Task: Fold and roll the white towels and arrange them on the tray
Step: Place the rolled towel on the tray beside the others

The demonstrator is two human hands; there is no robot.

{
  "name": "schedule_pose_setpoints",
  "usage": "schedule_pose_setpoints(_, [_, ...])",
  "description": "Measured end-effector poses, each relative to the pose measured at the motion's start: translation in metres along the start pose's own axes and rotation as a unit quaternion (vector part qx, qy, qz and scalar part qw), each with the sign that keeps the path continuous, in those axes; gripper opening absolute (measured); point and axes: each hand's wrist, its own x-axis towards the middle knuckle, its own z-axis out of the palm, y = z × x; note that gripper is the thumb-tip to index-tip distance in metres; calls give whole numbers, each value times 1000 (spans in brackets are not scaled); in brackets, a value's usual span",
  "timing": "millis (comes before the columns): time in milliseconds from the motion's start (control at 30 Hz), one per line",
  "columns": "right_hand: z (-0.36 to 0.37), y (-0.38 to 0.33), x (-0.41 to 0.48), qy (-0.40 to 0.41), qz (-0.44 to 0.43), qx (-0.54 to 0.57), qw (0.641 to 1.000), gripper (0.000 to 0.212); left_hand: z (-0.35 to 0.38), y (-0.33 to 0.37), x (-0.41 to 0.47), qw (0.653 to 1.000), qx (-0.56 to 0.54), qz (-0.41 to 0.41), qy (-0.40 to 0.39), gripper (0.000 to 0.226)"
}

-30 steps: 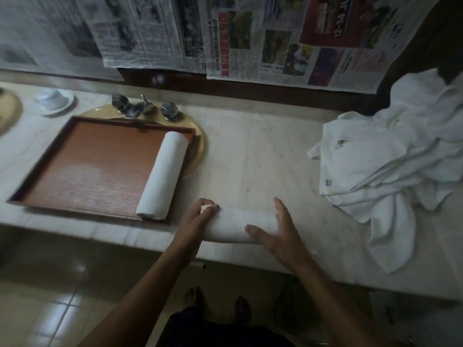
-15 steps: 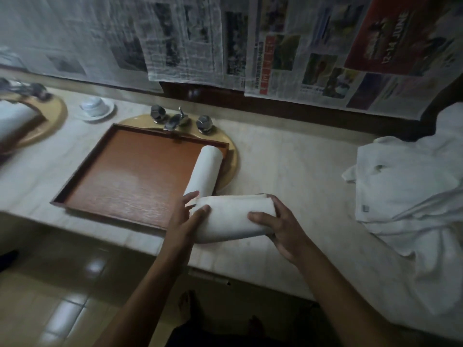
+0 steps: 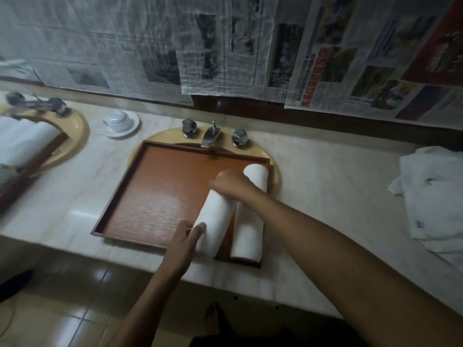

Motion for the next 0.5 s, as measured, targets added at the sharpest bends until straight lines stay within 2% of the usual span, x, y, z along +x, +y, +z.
schedule_pose_setpoints(33, [6, -8, 8, -9, 18, -24, 999, 27, -1, -1, 5, 999, 27, -10, -19, 61])
schedule_pose_setpoints(133, [20, -18, 24, -15, 66, -102, 992, 25, 6, 4, 12, 992, 101, 16, -78, 42])
schedule_pose_setpoints(267, [33, -18, 41, -23, 86, -194, 977, 47, 13, -3, 37, 968, 224, 44, -108, 55])
schedule_pose_setpoints(333, [34, -16, 44, -10, 93, -216, 972, 50, 13, -6, 52, 951, 281, 38, -124, 61])
schedule_pose_setpoints(433, [27, -9, 36, 28, 91, -179, 979, 55, 7, -4, 66, 942, 286, 8, -177, 62])
schedule_pose_setpoints(500, [21, 5, 16, 114, 82, -128, 982, 54, 1, -3, 74, 939, 269, -14, -212, 70])
